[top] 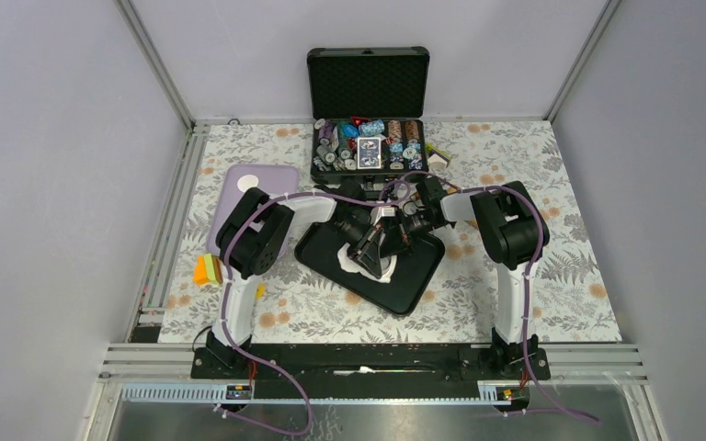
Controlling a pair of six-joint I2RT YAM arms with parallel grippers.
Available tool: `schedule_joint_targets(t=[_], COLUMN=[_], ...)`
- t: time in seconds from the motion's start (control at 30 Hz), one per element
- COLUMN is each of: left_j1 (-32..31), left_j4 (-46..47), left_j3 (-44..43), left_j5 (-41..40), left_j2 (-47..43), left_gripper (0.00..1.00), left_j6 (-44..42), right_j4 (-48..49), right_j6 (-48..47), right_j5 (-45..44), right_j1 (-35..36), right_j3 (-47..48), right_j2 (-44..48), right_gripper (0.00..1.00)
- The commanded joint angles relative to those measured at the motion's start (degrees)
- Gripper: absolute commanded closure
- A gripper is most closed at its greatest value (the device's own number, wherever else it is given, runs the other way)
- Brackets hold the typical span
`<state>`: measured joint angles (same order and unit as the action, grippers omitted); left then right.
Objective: Roll out the dumpling wrappers from the dough
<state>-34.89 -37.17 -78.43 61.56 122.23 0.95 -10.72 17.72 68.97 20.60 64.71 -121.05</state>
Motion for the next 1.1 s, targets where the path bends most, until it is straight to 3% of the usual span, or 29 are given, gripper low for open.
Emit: schedule_joint_targets(t=[0.0,0.27,0.5,0.6,0.73,1.07], left_j1=[1.41,0.87,0.18,0.18,0.46,11.69], left_j4=[0.91,3.01,3.26,2.77,0.15,-4.46], left_j3=[0.3,1.4,0.31,-0.26,-1.78,-1.69], left_j5=[-12.08,-12.7,-10.02,-9.71,-10.26,-11.77], left_j2=[4.14,-0.55,-7.77,-12.06,-16.74,-23.42], left_gripper=[1.0,1.0,1.0,1.0,0.92,0.92], left_j6=[-1.13,-1.31,-2.9,-4.19,-6.39,-9.86], right_j4=[-3.16,-5.54,-5.63,-5.56,-5.08,0.11], right_j6=[-4.48,-6.44,-4.49,-4.58,-4.86,-1.57], right_j5=[-6.31,-3.49,0.01,0.64,1.78,2.21], right_j1=[-0.03,0.01,-0.01,0.02,0.33,5.7], right_j3=[0.68,4.52,6.5,5.84,4.9,3.12], right_j2=[-1.43,3.95,9.15,10.57,9.76,5.6], right_gripper=[1.0,1.0,0.82,0.79,0.79,0.85])
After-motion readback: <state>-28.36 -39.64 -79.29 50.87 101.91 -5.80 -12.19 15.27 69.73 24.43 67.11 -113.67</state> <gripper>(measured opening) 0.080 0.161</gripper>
